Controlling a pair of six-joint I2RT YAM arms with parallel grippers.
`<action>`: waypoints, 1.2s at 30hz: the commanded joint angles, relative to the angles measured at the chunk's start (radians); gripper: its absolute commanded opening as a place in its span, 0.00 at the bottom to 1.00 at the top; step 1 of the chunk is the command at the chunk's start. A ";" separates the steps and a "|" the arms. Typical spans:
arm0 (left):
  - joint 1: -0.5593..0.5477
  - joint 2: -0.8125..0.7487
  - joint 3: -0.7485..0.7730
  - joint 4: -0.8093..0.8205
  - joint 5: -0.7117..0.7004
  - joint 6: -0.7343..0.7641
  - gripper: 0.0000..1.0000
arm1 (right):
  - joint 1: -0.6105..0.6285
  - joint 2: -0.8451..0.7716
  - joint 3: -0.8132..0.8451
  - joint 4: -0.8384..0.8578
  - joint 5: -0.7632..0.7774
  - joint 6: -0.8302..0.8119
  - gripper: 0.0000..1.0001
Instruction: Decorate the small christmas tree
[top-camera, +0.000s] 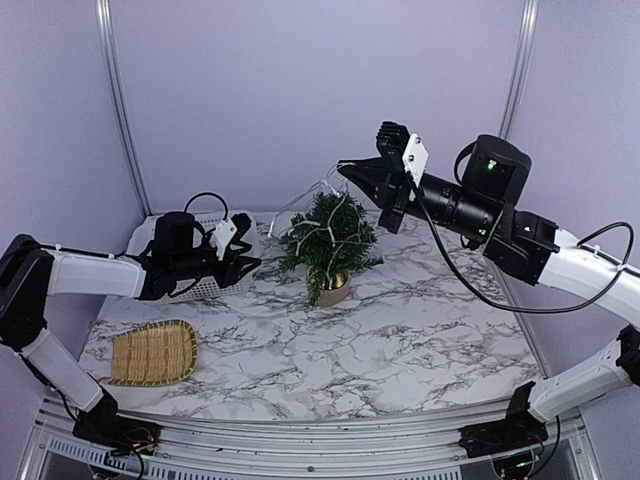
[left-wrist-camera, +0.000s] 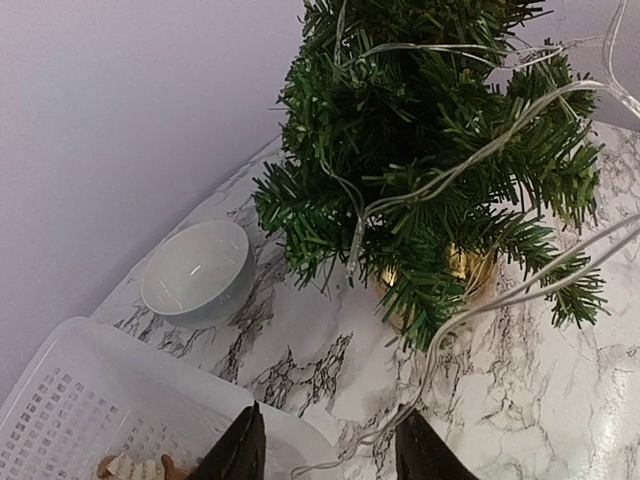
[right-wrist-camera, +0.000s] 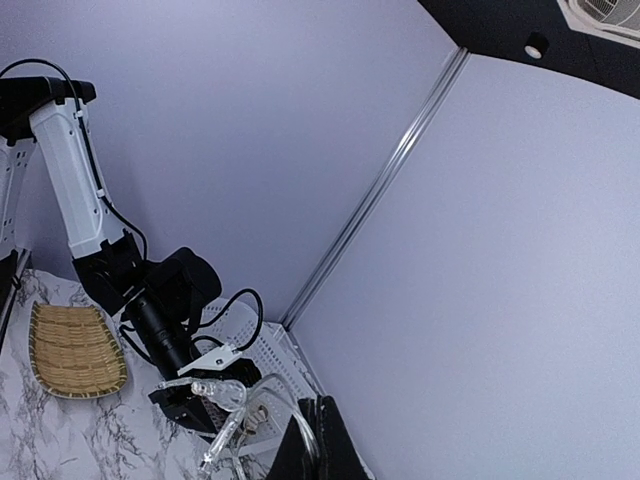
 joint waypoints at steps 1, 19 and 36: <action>0.014 0.048 0.050 0.058 0.078 0.020 0.39 | -0.003 -0.016 0.045 0.047 0.001 0.015 0.00; 0.018 -0.203 0.019 0.003 0.042 -0.052 0.00 | -0.043 -0.086 -0.110 0.113 0.088 0.099 0.00; 0.018 -0.489 0.132 -0.124 -0.042 -0.125 0.00 | -0.046 0.016 0.074 0.153 0.009 0.136 0.00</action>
